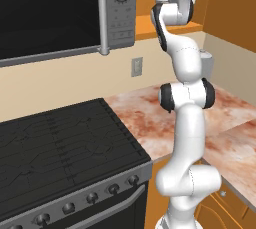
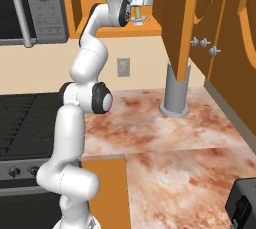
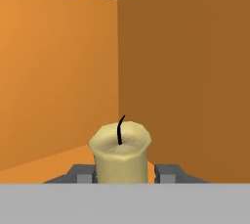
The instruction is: Get the candle and the beer from the cabinet and move them to the dining counter.
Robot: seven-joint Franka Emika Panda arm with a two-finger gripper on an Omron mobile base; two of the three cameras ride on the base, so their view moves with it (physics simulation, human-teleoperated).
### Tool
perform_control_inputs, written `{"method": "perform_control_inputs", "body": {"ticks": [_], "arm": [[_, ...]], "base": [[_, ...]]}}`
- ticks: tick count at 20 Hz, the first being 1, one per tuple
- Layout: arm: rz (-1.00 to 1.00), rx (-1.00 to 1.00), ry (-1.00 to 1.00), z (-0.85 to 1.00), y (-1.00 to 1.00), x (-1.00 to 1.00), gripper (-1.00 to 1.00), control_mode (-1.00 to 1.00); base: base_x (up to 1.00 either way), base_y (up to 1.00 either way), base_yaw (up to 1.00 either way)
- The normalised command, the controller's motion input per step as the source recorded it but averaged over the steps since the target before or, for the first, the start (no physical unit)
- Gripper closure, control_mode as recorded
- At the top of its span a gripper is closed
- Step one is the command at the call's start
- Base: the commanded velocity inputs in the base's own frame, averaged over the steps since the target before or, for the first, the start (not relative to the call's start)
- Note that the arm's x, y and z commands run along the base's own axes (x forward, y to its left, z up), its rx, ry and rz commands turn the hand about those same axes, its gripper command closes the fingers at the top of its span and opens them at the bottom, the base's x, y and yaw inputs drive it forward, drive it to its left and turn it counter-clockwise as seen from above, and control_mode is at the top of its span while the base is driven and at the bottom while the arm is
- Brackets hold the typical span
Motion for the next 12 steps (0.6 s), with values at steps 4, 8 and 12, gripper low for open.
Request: {"method": "perform_control_inputs", "body": {"ticks": [4, 8, 12], "arm": [[0.0, 0.0, 0.0, 0.0, 0.0, 0.0, 1.0, -1.0], [0.0, 0.0, 0.0, 0.0, 0.0, 0.0, 1.0, -1.0], [0.0, 0.0, 0.0, 0.0, 0.0, -0.05, 1.0, -1.0]], "base": [[0.0, 0.0, 0.0], [0.0, 0.0, 0.0], [0.0, 0.0, 0.0]]}}
